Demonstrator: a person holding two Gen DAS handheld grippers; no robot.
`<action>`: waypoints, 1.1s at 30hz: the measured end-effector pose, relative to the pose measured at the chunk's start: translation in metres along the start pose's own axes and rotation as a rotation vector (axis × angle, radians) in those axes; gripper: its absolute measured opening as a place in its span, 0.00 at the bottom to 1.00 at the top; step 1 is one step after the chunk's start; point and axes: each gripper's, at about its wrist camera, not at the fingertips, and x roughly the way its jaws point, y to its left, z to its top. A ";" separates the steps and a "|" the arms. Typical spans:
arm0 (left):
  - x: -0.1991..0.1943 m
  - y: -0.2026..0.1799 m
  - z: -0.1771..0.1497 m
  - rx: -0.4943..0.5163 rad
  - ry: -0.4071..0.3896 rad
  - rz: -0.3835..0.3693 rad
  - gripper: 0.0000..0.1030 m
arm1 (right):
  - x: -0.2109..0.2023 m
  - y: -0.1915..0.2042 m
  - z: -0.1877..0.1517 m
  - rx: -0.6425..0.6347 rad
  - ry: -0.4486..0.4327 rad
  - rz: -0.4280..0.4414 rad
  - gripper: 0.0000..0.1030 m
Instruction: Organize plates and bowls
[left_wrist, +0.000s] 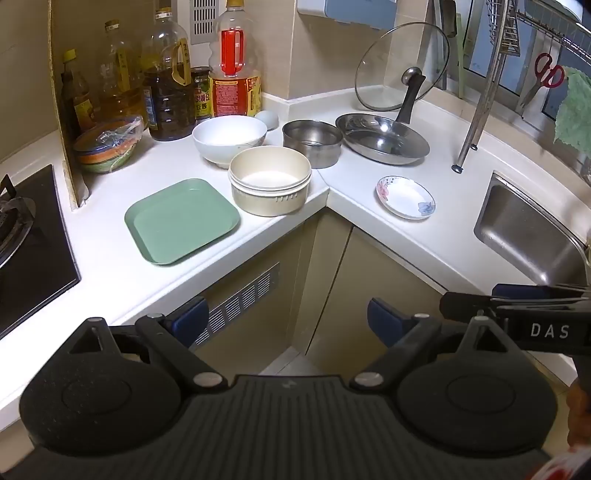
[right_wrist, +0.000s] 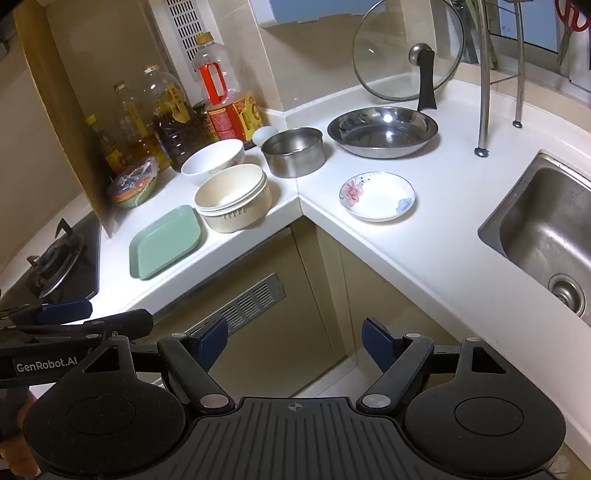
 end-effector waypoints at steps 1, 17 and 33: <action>0.000 0.000 0.000 -0.001 0.005 -0.002 0.89 | 0.000 0.000 0.000 -0.001 0.001 -0.001 0.77; 0.000 -0.003 -0.002 -0.009 -0.001 -0.012 0.89 | 0.002 0.002 0.006 -0.008 0.002 -0.011 0.77; 0.003 -0.001 0.002 -0.013 0.000 -0.017 0.89 | 0.003 0.000 0.006 -0.007 0.001 -0.014 0.77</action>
